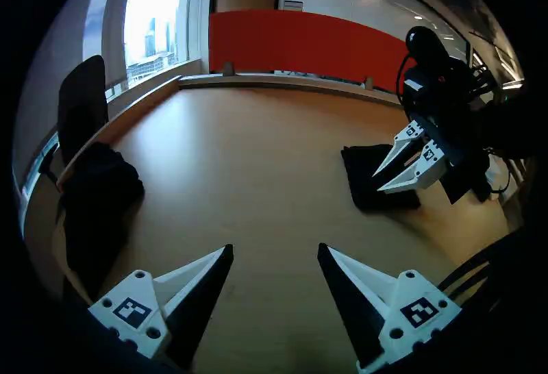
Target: Fold towel
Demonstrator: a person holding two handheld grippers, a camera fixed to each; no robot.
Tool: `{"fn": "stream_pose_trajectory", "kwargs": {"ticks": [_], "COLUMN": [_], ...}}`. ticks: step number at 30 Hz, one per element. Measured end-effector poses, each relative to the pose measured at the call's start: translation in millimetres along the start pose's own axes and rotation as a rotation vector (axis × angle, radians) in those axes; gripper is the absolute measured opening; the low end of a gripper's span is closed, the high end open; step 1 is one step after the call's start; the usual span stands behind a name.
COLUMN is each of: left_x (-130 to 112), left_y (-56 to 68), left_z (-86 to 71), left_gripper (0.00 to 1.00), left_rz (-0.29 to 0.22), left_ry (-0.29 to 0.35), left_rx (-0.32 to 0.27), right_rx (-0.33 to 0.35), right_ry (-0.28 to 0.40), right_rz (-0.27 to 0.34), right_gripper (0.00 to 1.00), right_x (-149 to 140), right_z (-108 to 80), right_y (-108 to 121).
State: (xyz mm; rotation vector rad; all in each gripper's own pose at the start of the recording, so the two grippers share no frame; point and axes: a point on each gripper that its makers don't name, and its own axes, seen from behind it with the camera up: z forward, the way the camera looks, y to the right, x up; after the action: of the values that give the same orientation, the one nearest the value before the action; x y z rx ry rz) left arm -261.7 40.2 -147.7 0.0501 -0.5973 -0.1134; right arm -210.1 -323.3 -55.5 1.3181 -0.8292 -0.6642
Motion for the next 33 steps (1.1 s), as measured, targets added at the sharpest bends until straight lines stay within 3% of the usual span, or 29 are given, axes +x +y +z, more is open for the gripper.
{"fn": "stream_pose_trajectory", "kwargs": {"ticks": [1, 5, 18, 33], "left_x": [0, 0, 2, 2], "left_y": [-0.1, -0.3, -2.8, -1.8], "left_z": [-0.3, -1.2, -3.5, -6.7], "left_gripper": [0.91, 0.92, 0.91, 0.91], "left_rz": [0.000, 0.000, 0.002, 0.023], "left_ry": [0.000, 0.000, 0.007, 0.009], "left_rx": [0.000, 0.001, 0.006, 0.001], "right_rx": [0.001, -0.003, -0.048, -0.120], "right_ry": [0.001, 0.007, 0.029, 0.013], "right_rz": [0.001, 0.004, 0.049, 0.140], "right_gripper": [0.35, 0.71, 0.71, 0.71], "right_x": [0, 1, -7, -51], "right_z": [-0.3, -2.3, -17.7, -45.4], "right_y": [0, -1, 0, -2]}}
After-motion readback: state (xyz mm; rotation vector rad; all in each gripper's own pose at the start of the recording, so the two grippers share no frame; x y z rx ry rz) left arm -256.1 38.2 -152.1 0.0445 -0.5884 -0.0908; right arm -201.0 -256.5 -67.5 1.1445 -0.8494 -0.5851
